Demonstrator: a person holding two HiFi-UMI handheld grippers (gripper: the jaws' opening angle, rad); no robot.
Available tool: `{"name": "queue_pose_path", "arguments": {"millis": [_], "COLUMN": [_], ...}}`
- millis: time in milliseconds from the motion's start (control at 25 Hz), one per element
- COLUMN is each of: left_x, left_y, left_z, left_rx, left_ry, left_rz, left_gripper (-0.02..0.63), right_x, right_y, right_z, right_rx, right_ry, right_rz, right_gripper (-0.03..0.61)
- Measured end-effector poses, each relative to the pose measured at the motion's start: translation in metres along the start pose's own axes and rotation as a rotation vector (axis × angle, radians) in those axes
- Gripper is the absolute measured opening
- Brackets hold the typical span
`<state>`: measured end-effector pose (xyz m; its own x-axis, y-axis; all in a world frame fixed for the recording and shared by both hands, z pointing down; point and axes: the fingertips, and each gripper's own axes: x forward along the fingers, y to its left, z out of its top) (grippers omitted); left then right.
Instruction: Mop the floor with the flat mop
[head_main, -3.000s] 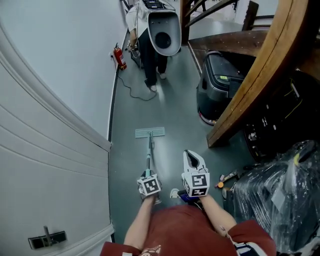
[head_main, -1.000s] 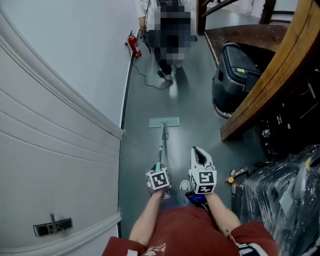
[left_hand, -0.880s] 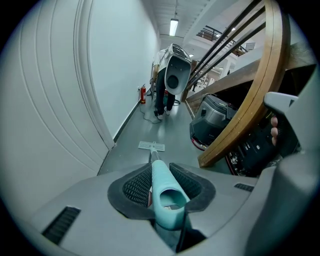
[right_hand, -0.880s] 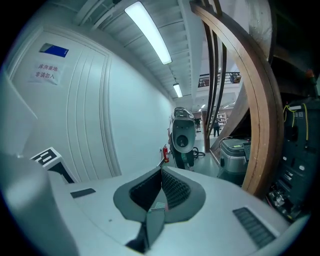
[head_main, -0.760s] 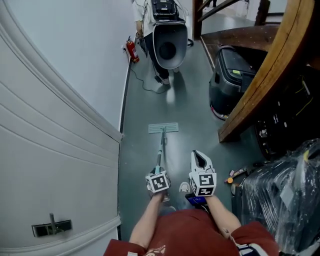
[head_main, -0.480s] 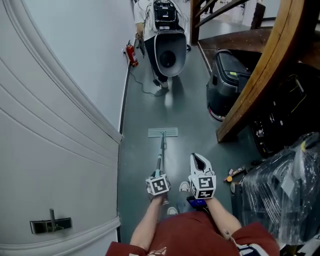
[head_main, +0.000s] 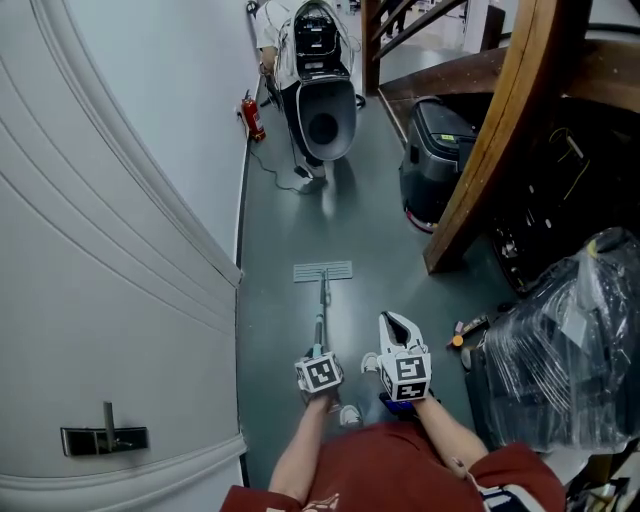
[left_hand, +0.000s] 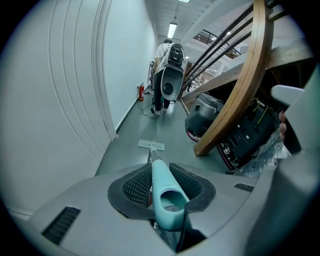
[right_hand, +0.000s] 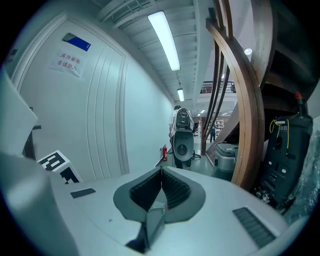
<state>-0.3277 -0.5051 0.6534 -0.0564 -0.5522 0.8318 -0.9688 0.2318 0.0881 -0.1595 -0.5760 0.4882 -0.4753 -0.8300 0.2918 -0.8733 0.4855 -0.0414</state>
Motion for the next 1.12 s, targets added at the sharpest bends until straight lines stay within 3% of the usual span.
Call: {"name": "queue_pose_path", "arguments": {"millis": [520,720,840,1120], "left_x": [-0.047,-0.058,-0.065,-0.101], "left_y": [0.0,-0.018,-0.04,-0.064], "left_z": [-0.075,-0.095,-0.107,-0.162], "left_rx": [-0.007,-0.007,-0.021,-0.021], "left_ry": [0.012,0.013,-0.012,0.004], "left_rz": [-0.017,0.004,-0.032,0.005], "left_gripper": [0.124,0.124,0.124,0.124], "right_x": [-0.081,-0.106,-0.129,-0.196], "right_y": [0.029,0.019,0.011,-0.014], "right_z": [-0.024,-0.03,-0.037,-0.064], "right_rx": [-0.005,-0.007,-0.003,0.034], "right_ry": [0.005,0.0,0.0,0.004], "right_rz": [-0.006,0.013,0.022,0.01], "right_gripper": [0.018,0.018,0.018,0.018]}}
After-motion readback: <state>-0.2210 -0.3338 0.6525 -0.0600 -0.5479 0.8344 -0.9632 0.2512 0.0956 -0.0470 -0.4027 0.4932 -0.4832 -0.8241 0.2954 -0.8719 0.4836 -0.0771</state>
